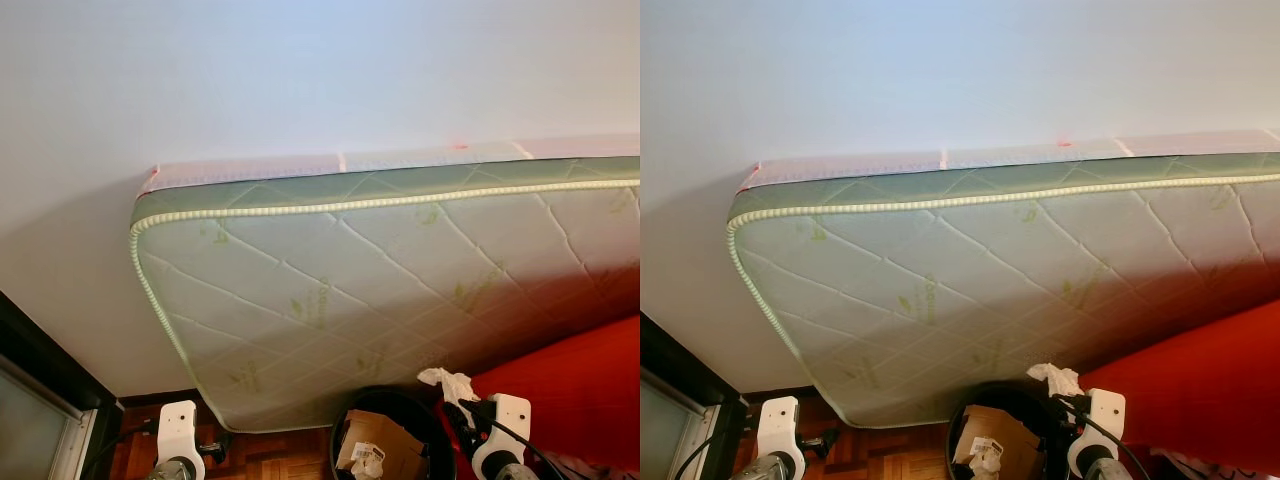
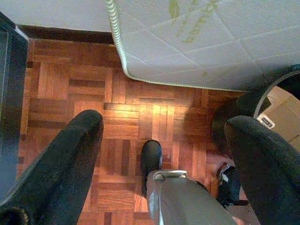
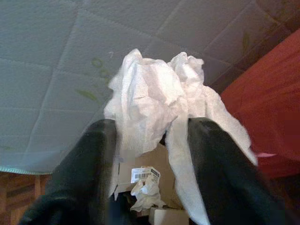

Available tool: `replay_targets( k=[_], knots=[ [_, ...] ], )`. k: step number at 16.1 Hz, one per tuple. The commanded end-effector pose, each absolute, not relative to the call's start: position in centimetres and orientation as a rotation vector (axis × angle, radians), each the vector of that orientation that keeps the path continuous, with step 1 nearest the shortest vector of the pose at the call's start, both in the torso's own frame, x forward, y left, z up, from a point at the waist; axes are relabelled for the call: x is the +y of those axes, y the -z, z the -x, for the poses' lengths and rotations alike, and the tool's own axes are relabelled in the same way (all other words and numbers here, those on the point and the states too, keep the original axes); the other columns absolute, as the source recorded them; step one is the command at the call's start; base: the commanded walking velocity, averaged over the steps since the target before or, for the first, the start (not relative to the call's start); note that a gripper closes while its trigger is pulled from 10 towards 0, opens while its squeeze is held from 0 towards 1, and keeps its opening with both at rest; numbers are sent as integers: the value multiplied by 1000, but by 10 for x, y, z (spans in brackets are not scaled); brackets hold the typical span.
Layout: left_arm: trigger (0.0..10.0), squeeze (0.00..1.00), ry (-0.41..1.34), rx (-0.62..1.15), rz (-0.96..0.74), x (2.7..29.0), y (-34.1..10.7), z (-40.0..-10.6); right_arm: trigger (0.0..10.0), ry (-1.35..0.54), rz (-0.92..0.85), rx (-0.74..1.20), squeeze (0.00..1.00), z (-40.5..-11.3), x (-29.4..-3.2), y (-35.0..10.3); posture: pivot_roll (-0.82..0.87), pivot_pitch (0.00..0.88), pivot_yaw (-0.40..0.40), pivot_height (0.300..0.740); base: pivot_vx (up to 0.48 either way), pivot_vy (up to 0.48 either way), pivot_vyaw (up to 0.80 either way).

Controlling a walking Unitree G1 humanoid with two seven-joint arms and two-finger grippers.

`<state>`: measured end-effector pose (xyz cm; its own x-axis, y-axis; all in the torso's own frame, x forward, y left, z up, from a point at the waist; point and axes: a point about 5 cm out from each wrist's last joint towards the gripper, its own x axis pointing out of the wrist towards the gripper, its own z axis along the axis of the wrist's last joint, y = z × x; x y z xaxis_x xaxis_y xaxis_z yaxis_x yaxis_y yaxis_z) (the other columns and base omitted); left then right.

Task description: Clean up the room

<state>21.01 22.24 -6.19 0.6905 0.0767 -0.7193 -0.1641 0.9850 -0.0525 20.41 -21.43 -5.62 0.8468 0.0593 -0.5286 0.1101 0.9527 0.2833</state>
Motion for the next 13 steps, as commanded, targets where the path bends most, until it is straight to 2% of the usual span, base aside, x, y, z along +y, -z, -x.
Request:
replay_targets(
  k=[1, 13],
  knots=[
    [10000, 0, -139, 812, 133, 220, 64, -207, 10000, 27, -319, 570, 1000, -204, -214, 57, 131, 34, -41, 740, 0, 0, 0],
    [10000, 0, -137, 815, 129, 220, 65, -207, 10000, -19, -328, 587, 1000, -204, -212, 57, 135, 28, -44, 740, 0, 0, 0]
  ],
)
